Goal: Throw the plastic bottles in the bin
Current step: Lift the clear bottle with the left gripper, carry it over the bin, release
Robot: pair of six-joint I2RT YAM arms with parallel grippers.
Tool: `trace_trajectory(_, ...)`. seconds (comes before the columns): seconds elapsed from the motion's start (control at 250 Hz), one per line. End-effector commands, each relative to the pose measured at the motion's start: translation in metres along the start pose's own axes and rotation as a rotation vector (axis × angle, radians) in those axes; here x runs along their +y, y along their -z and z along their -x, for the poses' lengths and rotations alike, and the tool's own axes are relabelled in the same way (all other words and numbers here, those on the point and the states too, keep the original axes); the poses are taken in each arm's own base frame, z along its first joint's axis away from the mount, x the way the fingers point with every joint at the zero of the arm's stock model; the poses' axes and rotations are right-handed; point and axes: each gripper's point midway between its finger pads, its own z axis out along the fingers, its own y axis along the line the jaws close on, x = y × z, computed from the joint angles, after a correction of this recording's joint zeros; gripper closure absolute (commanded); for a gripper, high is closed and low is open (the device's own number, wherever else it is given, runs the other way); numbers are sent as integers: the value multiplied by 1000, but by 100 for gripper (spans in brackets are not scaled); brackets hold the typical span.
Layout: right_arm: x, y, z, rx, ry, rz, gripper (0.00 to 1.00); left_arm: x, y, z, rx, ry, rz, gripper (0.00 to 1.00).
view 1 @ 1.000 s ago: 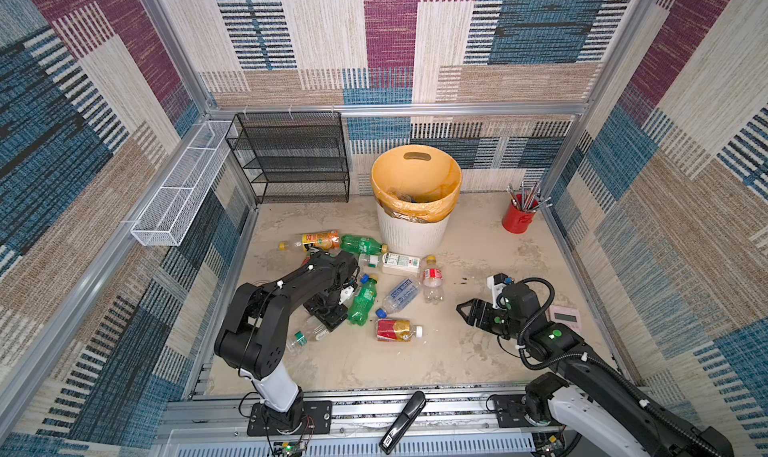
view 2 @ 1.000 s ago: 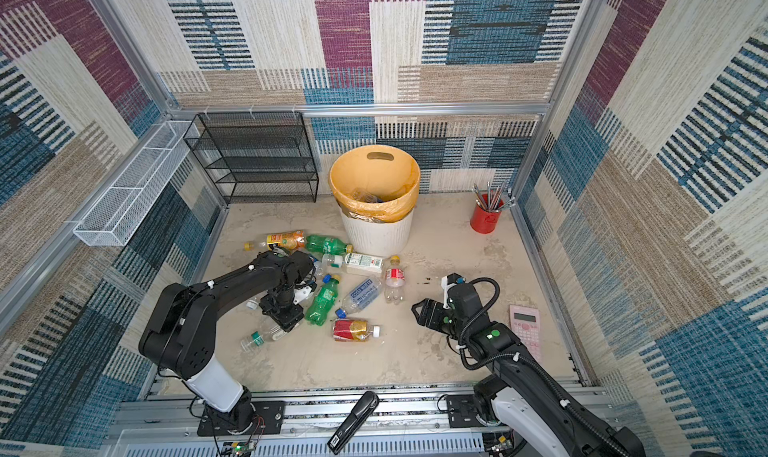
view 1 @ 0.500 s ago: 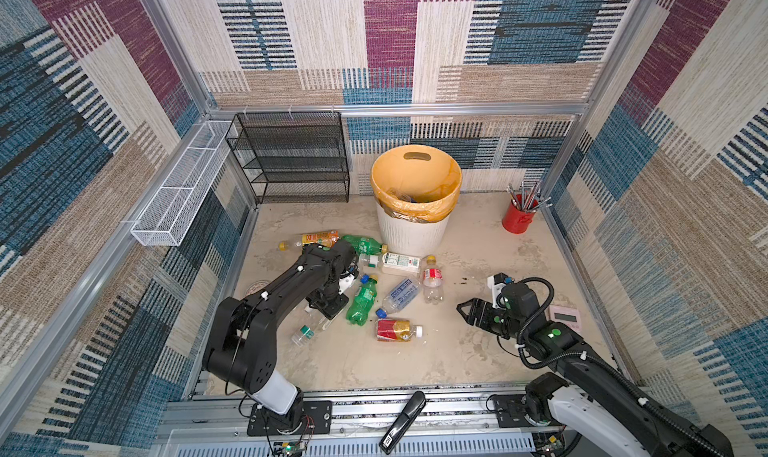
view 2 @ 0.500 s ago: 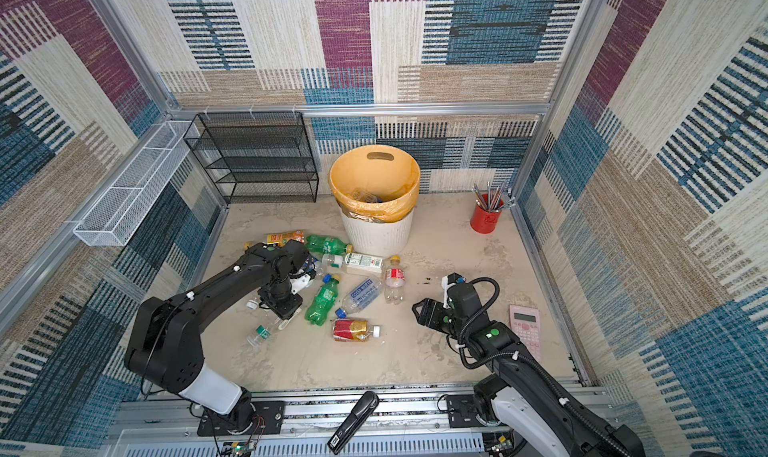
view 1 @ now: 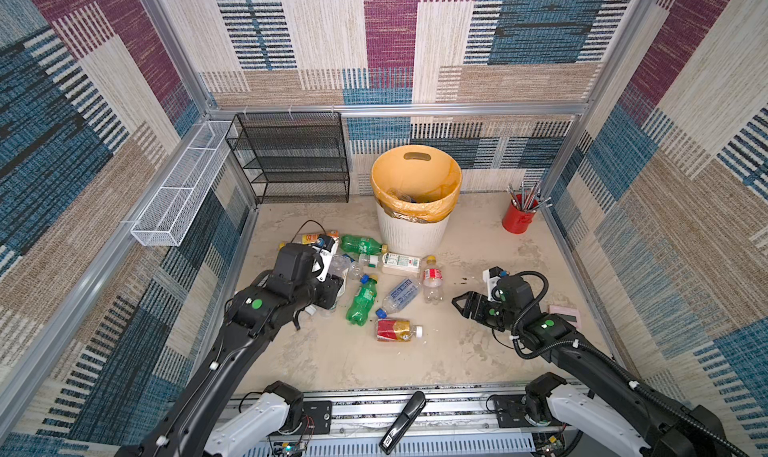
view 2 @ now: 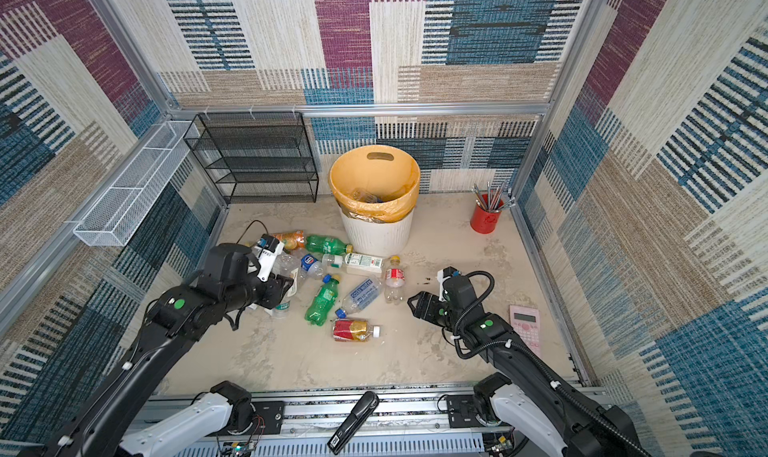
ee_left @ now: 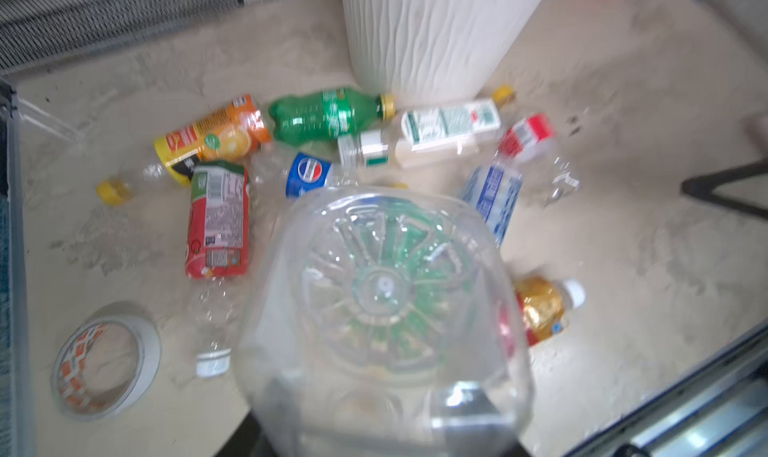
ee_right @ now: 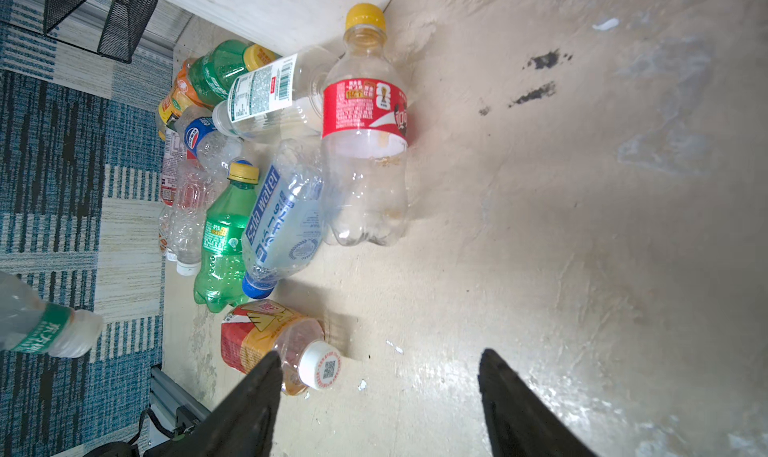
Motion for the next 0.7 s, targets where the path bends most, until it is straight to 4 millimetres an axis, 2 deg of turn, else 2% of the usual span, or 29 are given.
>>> trace_trajectory(0.0,13,0,9,-26,9,44,24,-16,28,69,-388,170,-129,60)
trace_trajectory(0.164,13,-1,10,-22,3,46,24,-15,73,116,-768,253,-204,60)
trace_trajectory(0.336,16,0,12,-28,-6,53,24,-23,104,154,-955,211,-255,60)
trace_trajectory(0.456,17,0,14,-33,-6,53,24,-25,127,189,-1106,208,-283,60)
trace_trajectory(0.58,19,3,17,-42,-7,54,24,-34,137,237,-1226,201,-344,60)
trace_trajectory(0.66,21,4,19,-49,-4,55,25,-42,129,277,-1274,191,-379,60)
trace_trajectory(0.7,22,4,21,-51,-3,55,25,-44,115,299,-1262,196,-371,59)
